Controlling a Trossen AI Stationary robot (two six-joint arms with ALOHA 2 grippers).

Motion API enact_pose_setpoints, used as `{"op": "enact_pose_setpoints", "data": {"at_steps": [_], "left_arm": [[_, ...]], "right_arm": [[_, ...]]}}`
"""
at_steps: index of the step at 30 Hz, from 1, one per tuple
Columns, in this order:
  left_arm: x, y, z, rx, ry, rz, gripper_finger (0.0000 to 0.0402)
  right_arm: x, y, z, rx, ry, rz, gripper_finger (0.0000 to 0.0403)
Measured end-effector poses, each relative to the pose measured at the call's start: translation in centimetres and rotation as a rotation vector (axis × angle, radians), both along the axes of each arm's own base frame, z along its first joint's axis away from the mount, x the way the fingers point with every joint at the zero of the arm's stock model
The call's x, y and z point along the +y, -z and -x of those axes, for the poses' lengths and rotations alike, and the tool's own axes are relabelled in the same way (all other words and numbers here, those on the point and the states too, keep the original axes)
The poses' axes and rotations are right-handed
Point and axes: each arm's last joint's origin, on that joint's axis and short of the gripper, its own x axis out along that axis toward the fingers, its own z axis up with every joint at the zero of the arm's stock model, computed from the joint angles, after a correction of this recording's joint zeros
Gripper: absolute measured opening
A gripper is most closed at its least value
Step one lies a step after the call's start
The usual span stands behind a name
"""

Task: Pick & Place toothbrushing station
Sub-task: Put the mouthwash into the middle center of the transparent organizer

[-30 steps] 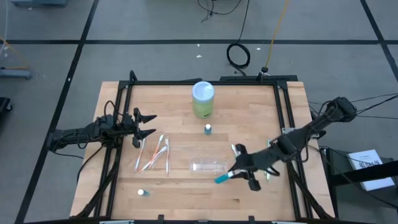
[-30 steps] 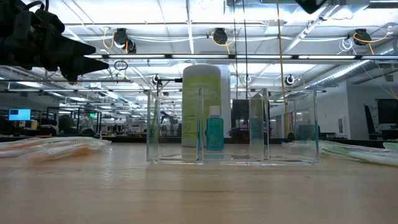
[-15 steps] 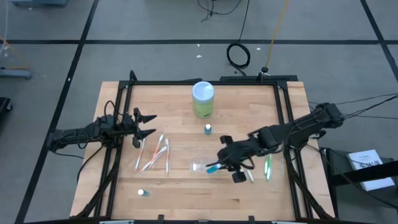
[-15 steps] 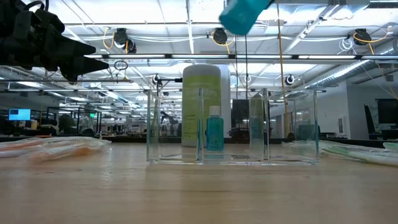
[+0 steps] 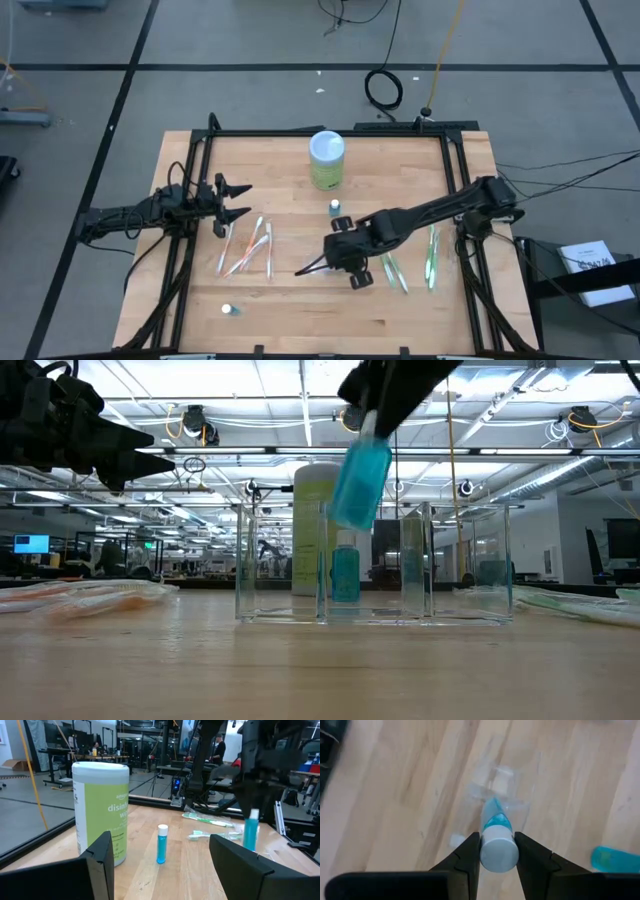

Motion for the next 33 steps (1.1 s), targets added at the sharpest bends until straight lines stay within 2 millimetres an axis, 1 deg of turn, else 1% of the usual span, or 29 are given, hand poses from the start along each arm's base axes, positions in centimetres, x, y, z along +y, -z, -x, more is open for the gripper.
{"op": "enact_pose_setpoints", "data": {"at_steps": [6,10,14,25,27,30,33], "left_arm": [[0.0,0.0,0.0,0.000,0.000,0.000,0.0232],[0.0,0.0,0.0,0.000,0.000,0.000,0.0232],[0.0,0.0,0.0,0.000,0.000,0.000,0.0232],[0.0,0.0,0.0,0.000,0.000,0.000,0.0232],[0.0,0.0,0.0,0.000,0.000,0.000,0.0232],[0.0,0.0,0.0,0.000,0.000,0.000,0.0232],[0.0,0.0,0.0,0.000,0.000,0.000,0.0232]], "right_arm": [[-0.1,1.4,-0.3,0.070,0.015,0.017,0.0092],[-0.1,1.8,-0.3,0.091,0.014,0.022,0.0099],[0.0,2.3,-0.5,0.104,0.014,0.026,0.0095],[0.0,2.3,-0.4,0.107,0.007,0.026,0.0098],[0.0,2.8,-0.5,0.097,-0.002,0.027,0.0098],[0.0,4.0,-0.3,0.105,-0.016,0.035,0.0099],[-0.1,4.6,-0.1,0.119,-0.014,0.038,0.0099]]}}
